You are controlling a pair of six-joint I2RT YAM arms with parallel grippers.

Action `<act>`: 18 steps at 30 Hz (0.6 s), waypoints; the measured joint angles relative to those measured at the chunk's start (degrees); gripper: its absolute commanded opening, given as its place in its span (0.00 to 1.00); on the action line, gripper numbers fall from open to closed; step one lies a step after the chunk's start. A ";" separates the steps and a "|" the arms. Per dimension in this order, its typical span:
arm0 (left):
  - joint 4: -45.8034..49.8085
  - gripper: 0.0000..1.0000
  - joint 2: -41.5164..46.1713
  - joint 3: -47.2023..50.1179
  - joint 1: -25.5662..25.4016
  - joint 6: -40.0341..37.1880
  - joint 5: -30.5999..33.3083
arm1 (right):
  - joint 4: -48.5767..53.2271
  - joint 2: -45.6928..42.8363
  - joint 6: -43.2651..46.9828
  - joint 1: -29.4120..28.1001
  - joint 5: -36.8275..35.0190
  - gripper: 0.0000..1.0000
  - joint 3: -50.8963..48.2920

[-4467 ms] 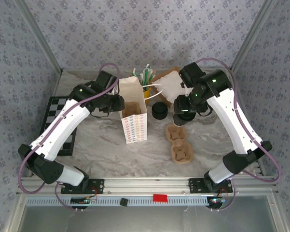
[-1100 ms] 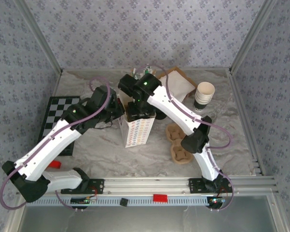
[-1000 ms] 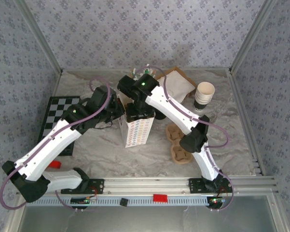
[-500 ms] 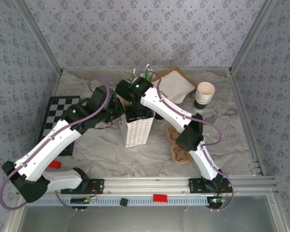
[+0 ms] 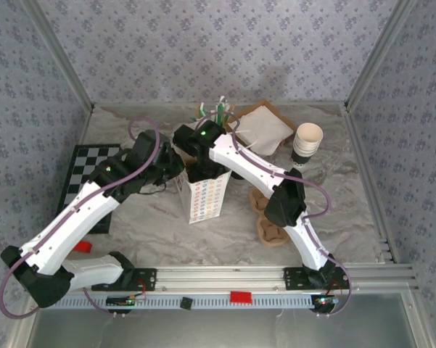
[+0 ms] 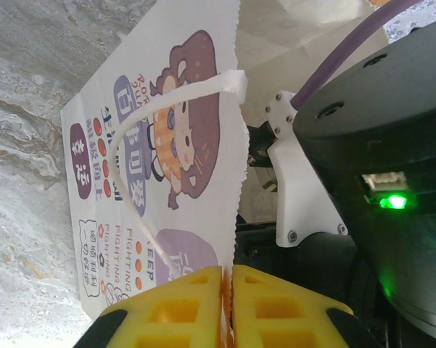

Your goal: Pack the takeout coffee

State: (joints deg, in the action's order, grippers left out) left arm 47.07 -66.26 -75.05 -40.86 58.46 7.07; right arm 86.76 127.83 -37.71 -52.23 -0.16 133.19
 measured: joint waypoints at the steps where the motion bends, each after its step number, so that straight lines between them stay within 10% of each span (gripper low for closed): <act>1: 0.02 0.12 0.00 0.02 0.00 -0.11 -0.15 | -0.04 0.00 0.02 0.02 -0.07 0.57 0.00; 18: 0.52 0.00 -0.24 0.00 0.83 -1.64 -2.78 | 2.21 0.00 0.70 -0.28 0.02 0.56 1.97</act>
State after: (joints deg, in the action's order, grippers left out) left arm 47.59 -66.50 -75.05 -40.03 56.82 4.29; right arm 88.97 127.83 -37.01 -52.51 -0.14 135.15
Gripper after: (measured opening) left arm 0.047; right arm 0.634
